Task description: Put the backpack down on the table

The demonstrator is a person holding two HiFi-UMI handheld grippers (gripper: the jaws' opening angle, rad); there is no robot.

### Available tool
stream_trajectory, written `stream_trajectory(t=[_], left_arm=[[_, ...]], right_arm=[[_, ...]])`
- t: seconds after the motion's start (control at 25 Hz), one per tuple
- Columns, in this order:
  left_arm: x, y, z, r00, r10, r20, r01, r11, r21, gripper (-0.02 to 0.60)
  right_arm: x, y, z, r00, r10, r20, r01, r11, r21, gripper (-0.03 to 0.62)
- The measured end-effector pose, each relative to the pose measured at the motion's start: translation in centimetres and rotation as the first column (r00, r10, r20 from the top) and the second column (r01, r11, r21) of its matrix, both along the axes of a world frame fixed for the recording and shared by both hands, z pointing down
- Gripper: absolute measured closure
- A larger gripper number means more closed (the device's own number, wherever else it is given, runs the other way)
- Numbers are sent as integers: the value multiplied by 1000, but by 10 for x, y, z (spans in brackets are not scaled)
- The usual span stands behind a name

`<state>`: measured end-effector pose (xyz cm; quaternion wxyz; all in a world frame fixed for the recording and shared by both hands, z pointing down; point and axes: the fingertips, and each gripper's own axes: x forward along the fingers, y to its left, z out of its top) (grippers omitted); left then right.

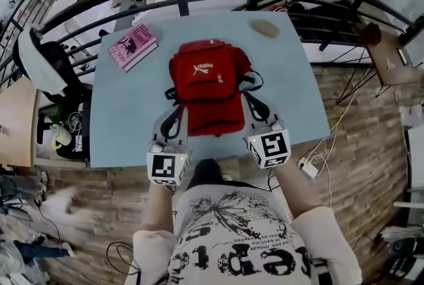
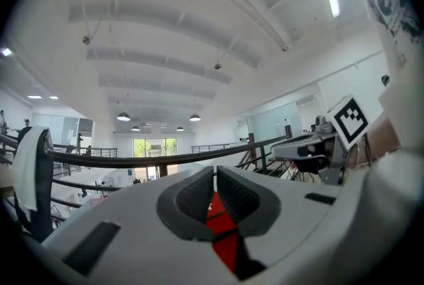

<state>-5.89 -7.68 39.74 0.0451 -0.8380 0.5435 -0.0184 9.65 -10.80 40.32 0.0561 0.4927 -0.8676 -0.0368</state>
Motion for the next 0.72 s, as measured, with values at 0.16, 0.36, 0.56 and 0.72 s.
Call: stream_trajectory(t=[0.16,0.36,0.56,0.72], left_arm=[[4,3,-37,1000,12,7,-12,1000,22,568],[9,6,-54,999,24,24,-26,997,71,568],[14,8,-64,1000,30,8,-30,996,81,568],[18,11,-63,999,45,12,-46,994,98,568]], right_arm=[[-3,7,-27,1000,-21,-21,22,998,64,600],[-3,12,-39,999,-48,-6,48,995,92,600],[-3,16,-43,999,-54,-8,54,993,102,602],[-3,20,-45,998,-64,-14,65,992,107,602]])
